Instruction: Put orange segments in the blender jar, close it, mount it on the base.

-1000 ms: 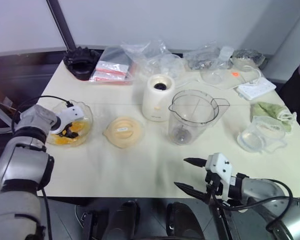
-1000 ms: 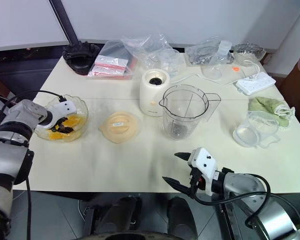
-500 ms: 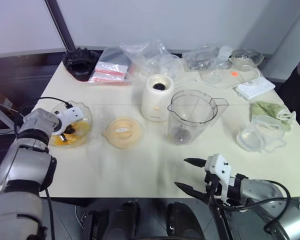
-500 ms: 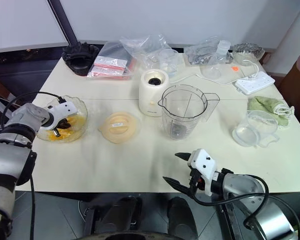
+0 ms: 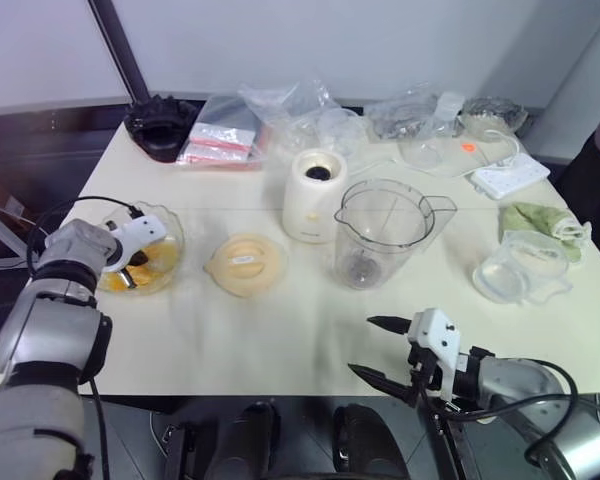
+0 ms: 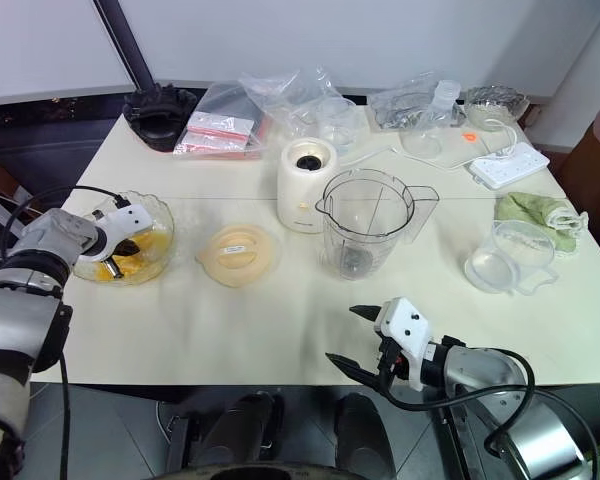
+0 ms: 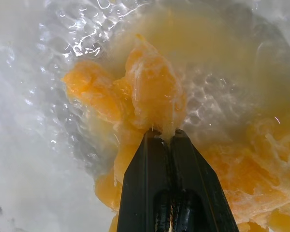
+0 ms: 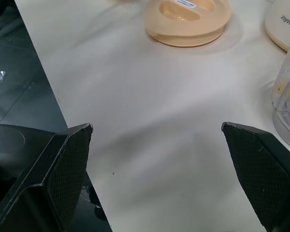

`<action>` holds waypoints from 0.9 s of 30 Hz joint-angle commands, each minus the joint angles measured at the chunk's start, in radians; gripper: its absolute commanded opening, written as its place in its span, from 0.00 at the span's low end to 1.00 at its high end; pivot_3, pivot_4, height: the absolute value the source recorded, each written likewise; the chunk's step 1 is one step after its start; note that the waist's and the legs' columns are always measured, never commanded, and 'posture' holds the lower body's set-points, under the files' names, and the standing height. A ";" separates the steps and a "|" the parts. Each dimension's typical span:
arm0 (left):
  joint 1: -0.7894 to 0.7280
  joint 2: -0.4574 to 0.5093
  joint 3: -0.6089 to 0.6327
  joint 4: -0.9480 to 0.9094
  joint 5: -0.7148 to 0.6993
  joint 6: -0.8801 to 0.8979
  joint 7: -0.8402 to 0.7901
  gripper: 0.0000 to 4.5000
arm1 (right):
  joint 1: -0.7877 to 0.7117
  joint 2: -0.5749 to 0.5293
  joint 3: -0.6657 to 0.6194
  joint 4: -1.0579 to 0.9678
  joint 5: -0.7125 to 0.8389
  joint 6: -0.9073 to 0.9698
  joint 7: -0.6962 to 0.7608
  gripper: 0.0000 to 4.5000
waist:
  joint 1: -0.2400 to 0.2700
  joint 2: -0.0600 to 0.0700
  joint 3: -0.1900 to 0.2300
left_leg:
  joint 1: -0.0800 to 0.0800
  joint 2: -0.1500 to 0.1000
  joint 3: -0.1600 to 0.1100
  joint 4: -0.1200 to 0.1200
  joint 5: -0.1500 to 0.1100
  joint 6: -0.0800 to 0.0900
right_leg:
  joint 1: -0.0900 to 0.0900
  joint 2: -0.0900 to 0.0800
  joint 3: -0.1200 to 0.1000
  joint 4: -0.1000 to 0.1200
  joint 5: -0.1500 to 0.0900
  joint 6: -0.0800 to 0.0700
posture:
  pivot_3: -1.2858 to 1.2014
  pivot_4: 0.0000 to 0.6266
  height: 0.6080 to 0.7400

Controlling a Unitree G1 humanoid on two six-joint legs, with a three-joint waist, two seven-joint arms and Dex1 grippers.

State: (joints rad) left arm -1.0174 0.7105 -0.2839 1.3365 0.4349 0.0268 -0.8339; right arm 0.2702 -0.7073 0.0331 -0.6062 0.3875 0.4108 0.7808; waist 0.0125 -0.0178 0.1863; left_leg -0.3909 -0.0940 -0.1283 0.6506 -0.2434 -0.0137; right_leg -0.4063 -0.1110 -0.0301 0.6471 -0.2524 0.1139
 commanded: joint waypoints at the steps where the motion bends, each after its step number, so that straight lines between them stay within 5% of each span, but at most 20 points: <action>1: -0.049 0.048 0.019 -0.029 -0.017 -0.036 -0.031 0.01 | 0.006 -0.003 -0.027 -0.038 0.012 -0.021 0.008 1.00 | 0.000 -0.002 0.001 | 0.000 0.000 0.000 0.000 0.000 0.000 | 0.000 0.000 0.000 0.000 0.000 0.000 | 0.52 0.24 1.00; 7: -0.095 0.116 0.112 -0.132 -0.140 -0.060 -0.213 0.01 | -0.011 0.011 -0.011 -0.044 0.007 -0.012 -0.009 1.00 | 0.001 -0.007 0.004 | -0.003 0.000 0.000 0.000 0.000 0.000 | -0.002 0.000 0.000 -0.002 0.002 -0.003 | 0.52 0.24 1.00; 16: 0.063 0.259 0.290 -0.231 -0.362 0.028 -0.483 0.01 | -0.075 0.024 0.009 -0.019 -0.013 -0.031 -0.002 1.00 | -0.025 -0.007 0.004 | -0.003 0.000 0.001 -0.004 0.000 0.000 | -0.004 -0.001 0.000 -0.002 0.002 -0.004 | 0.52 0.24 1.00; 27: 0.178 0.336 0.539 -0.287 -0.661 0.294 -0.681 0.01 | -0.144 0.016 -0.007 -0.098 0.006 0.039 -0.038 1.00 | -0.017 -0.007 0.004 | -0.003 0.000 -0.001 -0.002 0.000 0.000 | -0.004 -0.001 0.000 -0.002 0.002 -0.004 | 0.52 0.24 1.00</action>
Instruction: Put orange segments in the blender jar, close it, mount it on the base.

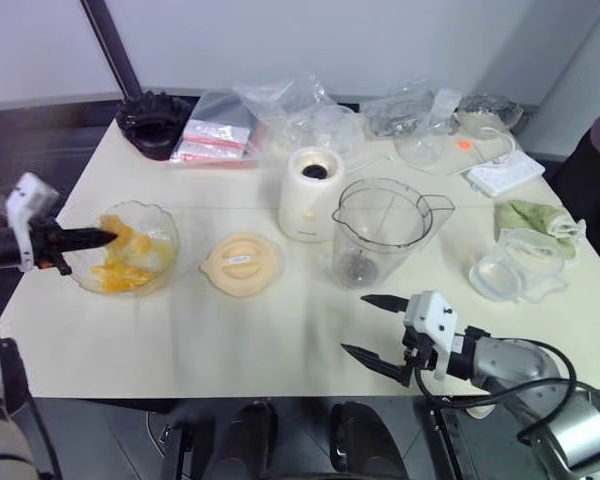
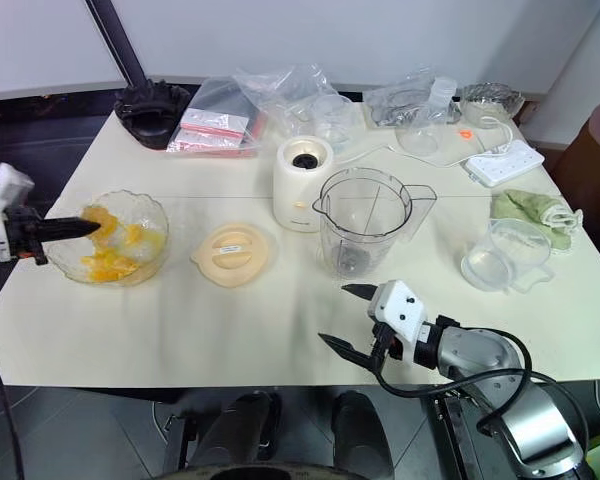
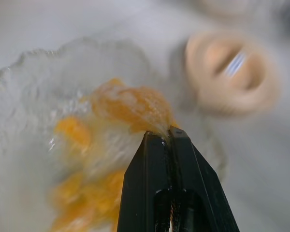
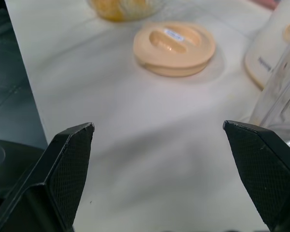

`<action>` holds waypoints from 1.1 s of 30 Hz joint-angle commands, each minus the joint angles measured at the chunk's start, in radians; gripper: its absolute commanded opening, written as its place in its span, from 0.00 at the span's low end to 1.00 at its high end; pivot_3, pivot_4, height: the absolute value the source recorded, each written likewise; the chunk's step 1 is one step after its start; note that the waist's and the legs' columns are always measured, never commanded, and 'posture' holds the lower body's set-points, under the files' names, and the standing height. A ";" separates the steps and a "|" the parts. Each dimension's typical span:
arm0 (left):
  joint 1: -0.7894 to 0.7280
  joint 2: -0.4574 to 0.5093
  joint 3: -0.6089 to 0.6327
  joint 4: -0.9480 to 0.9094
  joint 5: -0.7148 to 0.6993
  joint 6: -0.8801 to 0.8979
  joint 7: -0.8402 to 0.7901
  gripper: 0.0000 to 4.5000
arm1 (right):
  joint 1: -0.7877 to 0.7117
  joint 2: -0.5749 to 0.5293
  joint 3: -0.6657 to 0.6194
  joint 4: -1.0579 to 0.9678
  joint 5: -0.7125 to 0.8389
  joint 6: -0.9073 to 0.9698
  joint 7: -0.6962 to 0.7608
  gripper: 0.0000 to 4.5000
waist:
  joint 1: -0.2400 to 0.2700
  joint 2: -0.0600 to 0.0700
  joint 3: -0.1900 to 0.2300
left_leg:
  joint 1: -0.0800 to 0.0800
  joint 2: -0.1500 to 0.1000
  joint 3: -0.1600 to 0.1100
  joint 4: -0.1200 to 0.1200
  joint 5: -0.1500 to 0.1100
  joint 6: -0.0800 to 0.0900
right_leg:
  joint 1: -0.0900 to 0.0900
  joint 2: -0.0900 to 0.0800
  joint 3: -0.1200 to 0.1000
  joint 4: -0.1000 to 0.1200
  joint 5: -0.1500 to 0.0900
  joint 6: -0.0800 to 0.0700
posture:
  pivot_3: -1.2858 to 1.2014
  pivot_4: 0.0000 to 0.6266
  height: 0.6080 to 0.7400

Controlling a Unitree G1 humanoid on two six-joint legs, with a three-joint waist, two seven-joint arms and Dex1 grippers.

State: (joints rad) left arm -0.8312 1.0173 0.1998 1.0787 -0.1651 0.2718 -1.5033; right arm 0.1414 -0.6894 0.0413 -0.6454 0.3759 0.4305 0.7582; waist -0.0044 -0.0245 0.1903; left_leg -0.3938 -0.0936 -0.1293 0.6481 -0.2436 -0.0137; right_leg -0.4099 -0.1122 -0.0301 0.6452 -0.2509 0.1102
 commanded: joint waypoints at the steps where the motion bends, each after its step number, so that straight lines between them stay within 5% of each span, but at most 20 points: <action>1: -0.006 0.030 0.062 -0.036 -0.071 0.061 -0.008 0.01 | -0.022 -0.001 -0.013 -0.068 0.020 0.031 -0.022 1.00 | 0.000 0.000 0.000 | 0.000 0.000 0.000 0.000 0.000 0.000 | 0.000 0.000 0.000 0.000 0.000 0.000 | 0.52 0.24 1.00; 8: -0.024 0.029 0.050 -0.120 -0.100 0.113 -0.018 0.01 | -0.053 0.001 -0.020 -0.111 0.045 0.094 -0.047 1.00 | -0.002 0.000 0.000 | 0.000 0.000 0.000 0.000 0.000 0.000 | 0.000 -0.001 0.000 0.000 0.000 -0.001 | 0.52 0.24 1.00; 18: -0.312 -0.065 -0.069 -0.319 -0.122 0.161 -0.105 0.01 | -0.009 0.021 -0.150 -0.119 0.080 0.139 -0.122 1.00 | 0.018 -0.001 0.000 | -0.001 -0.001 0.000 0.000 0.000 0.000 | 0.000 0.000 0.000 -0.002 0.000 0.000 | 0.52 0.24 1.00; 24: -0.621 -0.377 -0.235 -0.226 -0.156 0.049 -0.111 0.01 | 0.098 0.052 -0.301 -0.180 0.107 0.165 -0.192 1.00 | 0.044 -0.001 0.001 | -0.010 -0.002 -0.002 0.006 0.000 0.000 | -0.003 0.000 -0.002 -0.002 0.001 0.001 | 0.52 0.24 1.00; 33: -0.726 -0.745 -0.309 -0.004 -0.070 -0.182 -0.109 0.01 | 0.269 0.168 -0.414 -0.313 0.150 0.166 -0.315 1.00 | 0.015 0.000 0.001 | -0.014 -0.004 0.002 0.003 0.000 0.002 | -0.012 -0.001 0.001 0.003 0.001 0.002 | 0.52 0.24 1.00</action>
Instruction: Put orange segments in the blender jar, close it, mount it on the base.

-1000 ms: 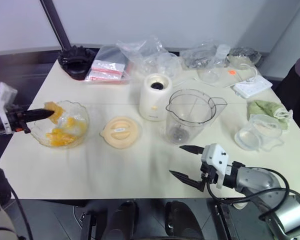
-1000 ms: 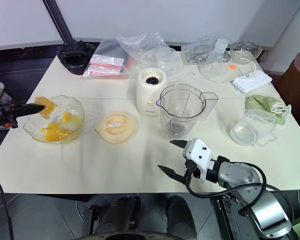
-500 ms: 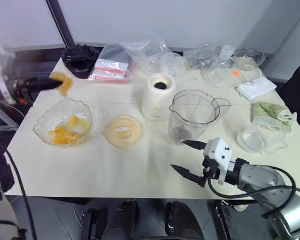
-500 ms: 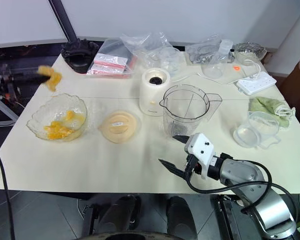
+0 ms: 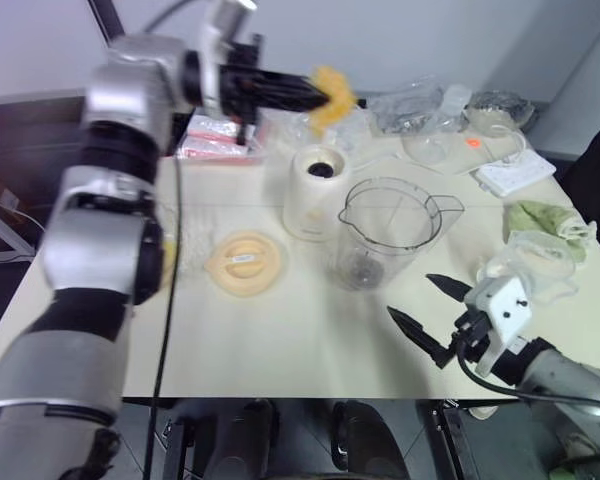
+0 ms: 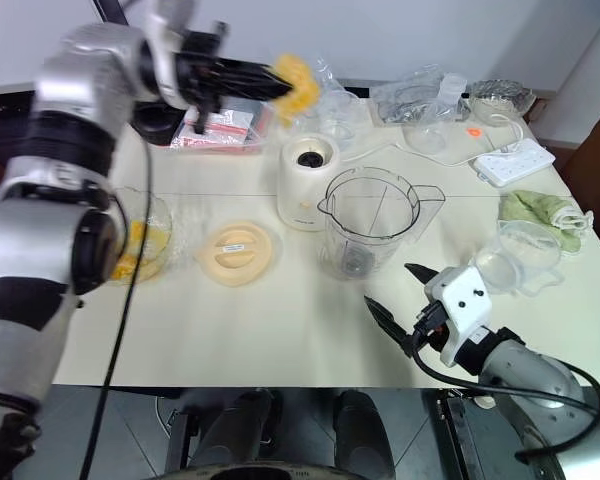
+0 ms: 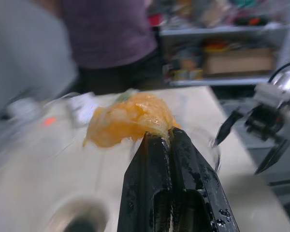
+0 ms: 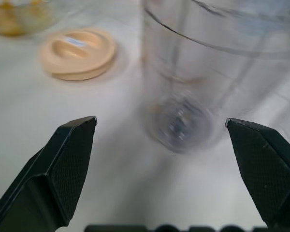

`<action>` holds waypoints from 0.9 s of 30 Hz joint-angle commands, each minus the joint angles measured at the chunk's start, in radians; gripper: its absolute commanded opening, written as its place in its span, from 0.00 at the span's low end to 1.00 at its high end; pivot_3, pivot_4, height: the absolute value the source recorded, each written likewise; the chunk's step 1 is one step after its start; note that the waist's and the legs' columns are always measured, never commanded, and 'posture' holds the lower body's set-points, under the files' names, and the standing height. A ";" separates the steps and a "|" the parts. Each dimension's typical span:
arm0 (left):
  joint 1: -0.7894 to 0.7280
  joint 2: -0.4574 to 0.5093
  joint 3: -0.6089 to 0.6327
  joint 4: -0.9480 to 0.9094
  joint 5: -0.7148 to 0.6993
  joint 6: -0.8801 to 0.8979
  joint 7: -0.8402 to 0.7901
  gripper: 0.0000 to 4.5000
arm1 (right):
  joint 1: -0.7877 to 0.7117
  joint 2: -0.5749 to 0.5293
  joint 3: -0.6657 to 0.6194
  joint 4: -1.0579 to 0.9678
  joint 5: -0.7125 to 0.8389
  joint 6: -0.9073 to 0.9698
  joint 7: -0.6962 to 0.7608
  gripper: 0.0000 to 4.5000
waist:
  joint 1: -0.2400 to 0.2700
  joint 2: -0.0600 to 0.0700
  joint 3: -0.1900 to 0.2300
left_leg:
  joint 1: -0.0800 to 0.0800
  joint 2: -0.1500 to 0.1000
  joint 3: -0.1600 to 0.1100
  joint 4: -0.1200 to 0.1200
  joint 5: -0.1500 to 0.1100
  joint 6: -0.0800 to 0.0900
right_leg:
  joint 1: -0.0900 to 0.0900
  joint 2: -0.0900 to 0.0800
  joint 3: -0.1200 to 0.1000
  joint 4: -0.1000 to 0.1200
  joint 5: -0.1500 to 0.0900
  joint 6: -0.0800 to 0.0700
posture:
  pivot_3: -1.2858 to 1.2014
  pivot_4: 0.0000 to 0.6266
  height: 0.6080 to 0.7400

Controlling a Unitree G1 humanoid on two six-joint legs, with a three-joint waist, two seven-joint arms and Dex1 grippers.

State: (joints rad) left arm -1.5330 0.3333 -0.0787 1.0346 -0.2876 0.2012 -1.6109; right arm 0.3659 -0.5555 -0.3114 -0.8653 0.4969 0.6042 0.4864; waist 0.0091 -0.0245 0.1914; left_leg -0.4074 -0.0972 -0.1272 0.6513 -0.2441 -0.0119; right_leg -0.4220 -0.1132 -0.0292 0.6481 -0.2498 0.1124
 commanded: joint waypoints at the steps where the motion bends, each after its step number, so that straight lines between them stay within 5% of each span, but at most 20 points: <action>1: -0.019 -0.093 -0.041 0.065 0.077 -0.148 0.006 0.01 | 0.068 0.045 -0.072 -0.112 0.028 -0.009 -0.053 1.00 | 0.000 0.000 0.000 | 0.000 0.000 0.000 0.000 0.000 0.000 | 0.000 0.000 0.000 0.000 0.000 0.000 | 0.52 0.24 1.00; 11: 0.019 -0.242 -0.092 0.174 0.226 -0.328 0.064 0.01 | 0.154 0.067 -0.096 -0.172 0.018 -0.021 -0.100 1.00 | 0.002 0.001 0.000 | 0.001 0.002 0.004 0.002 0.000 0.000 | 0.000 0.001 0.002 0.000 0.000 0.001 | 0.52 0.24 1.00; 15: 0.032 -0.259 -0.106 0.188 0.277 -0.379 0.113 0.29 | 0.154 0.065 -0.095 -0.165 0.012 -0.027 -0.104 1.00 | 0.003 0.000 0.000 | 0.000 0.002 0.004 0.002 0.000 0.000 | 0.000 0.001 0.002 0.000 0.000 0.000 | 0.52 0.24 1.00; 21: 0.036 -0.270 -0.083 0.193 0.302 -0.420 0.198 0.96 | 0.123 0.055 -0.067 -0.138 -0.005 -0.030 -0.105 1.00 | 0.003 0.000 0.000 | 0.000 0.001 0.004 0.002 0.000 0.000 | 0.000 0.000 0.002 0.000 0.000 0.000 | 0.52 0.24 1.00; 27: -0.025 -0.236 0.061 0.164 0.181 -0.336 0.236 0.96 | 0.116 0.112 -0.079 -0.054 -0.044 -0.098 -0.128 1.00 | 0.003 0.000 0.000 | 0.000 0.001 0.004 0.003 0.000 0.000 | 0.000 0.001 0.002 0.000 0.000 0.000 | 0.52 0.24 1.00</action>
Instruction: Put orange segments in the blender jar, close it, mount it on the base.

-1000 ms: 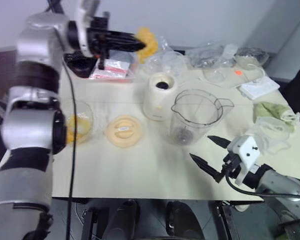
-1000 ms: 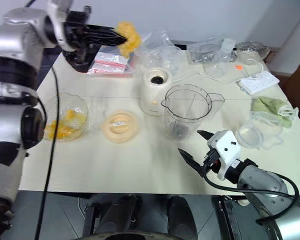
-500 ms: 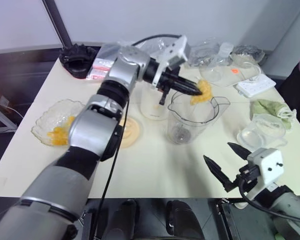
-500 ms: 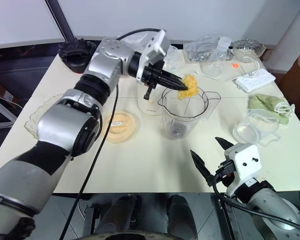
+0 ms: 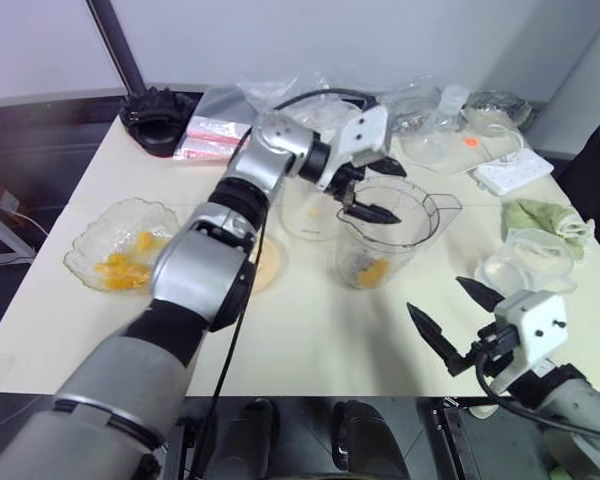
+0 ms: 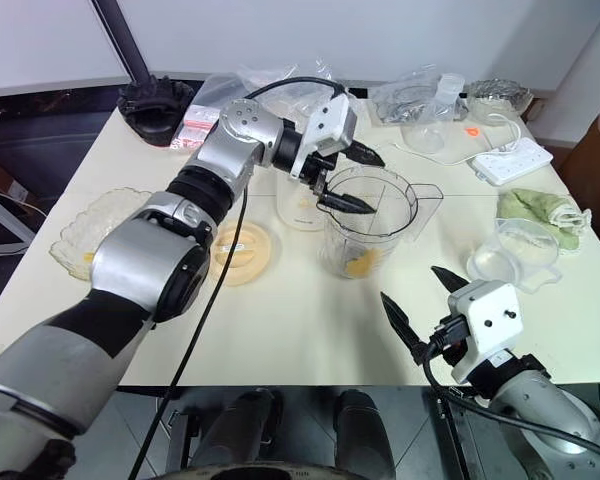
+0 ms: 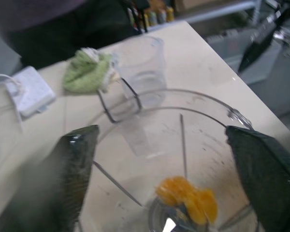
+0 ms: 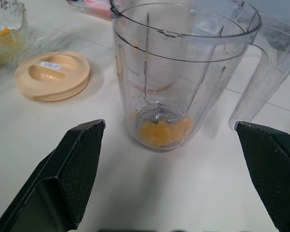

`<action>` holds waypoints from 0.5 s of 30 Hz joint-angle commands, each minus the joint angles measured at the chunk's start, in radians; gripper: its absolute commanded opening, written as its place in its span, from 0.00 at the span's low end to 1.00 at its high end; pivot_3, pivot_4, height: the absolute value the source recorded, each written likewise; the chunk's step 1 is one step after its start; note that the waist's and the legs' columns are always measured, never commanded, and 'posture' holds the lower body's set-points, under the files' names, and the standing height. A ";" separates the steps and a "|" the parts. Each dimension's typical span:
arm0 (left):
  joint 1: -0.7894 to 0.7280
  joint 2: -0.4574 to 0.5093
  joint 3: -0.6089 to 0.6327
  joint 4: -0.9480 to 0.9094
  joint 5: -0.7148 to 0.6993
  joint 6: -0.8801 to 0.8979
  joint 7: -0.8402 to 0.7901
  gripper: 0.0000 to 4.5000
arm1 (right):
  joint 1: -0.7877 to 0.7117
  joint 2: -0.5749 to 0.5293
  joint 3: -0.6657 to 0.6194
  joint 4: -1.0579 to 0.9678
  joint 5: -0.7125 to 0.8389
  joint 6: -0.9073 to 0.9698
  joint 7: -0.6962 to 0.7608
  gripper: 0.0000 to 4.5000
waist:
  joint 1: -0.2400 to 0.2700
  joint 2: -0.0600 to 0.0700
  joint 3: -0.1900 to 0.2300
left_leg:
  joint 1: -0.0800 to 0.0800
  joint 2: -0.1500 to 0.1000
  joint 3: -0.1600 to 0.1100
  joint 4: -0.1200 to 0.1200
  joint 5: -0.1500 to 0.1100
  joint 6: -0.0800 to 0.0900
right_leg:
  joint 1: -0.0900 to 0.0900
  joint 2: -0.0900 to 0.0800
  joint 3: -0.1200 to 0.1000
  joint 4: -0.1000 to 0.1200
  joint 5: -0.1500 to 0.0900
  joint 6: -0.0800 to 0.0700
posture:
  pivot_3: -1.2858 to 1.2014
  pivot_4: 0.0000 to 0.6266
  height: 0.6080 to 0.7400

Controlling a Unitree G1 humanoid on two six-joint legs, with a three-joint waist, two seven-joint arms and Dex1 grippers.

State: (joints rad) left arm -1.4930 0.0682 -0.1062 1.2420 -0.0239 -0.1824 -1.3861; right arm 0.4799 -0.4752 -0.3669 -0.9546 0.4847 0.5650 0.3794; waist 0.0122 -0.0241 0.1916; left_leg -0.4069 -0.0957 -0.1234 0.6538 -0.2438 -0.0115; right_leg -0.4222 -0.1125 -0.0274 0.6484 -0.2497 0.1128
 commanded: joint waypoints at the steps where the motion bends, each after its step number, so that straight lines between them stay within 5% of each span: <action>1: -0.074 0.048 0.122 -0.062 -0.118 0.098 -0.010 0.96 | 0.002 0.051 -0.033 0.062 -0.043 -0.079 -0.032 1.00 | -0.001 0.000 0.000 | 0.000 0.000 0.000 0.000 0.000 0.000 | 0.000 0.000 0.000 0.000 0.000 0.000 | 0.52 0.24 1.00; 5: -0.012 0.141 0.178 -0.261 -0.230 0.313 -0.135 0.96 | 0.000 0.111 -0.073 0.173 -0.133 -0.194 -0.081 1.00 | -0.008 0.001 0.000 | 0.000 0.000 0.000 0.000 0.000 0.000 | 0.000 0.000 0.000 0.000 0.000 0.000 | 0.52 0.24 1.00; 8: 0.169 0.229 0.151 -0.602 -0.301 0.502 -0.170 0.96 | 0.012 0.132 -0.101 0.245 -0.160 -0.254 -0.083 1.00 | -0.023 0.008 -0.004 | 0.002 0.000 0.001 -0.002 0.000 0.000 | 0.000 0.000 0.002 0.001 0.000 0.000 | 0.52 0.24 1.00; 15: 0.591 0.368 0.125 -1.245 -0.397 0.777 -0.001 0.96 | -0.079 0.189 -0.278 0.395 -0.100 -0.240 -0.218 1.00 | -0.023 0.010 -0.003 | 0.008 0.003 0.007 -0.005 0.001 -0.001 | 0.001 0.004 0.016 0.002 0.001 -0.002 | 0.52 0.24 1.00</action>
State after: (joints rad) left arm -0.9095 0.4179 0.0058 0.1261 -0.3799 0.5449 -1.4376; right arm 0.4159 -0.2809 -0.5936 -0.5691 0.3752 0.3255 0.1942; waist -0.0104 -0.0137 0.1883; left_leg -0.3985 -0.0926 -0.1162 0.6491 -0.2431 -0.0131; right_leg -0.4213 -0.1078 -0.0107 0.6499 -0.2480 0.1093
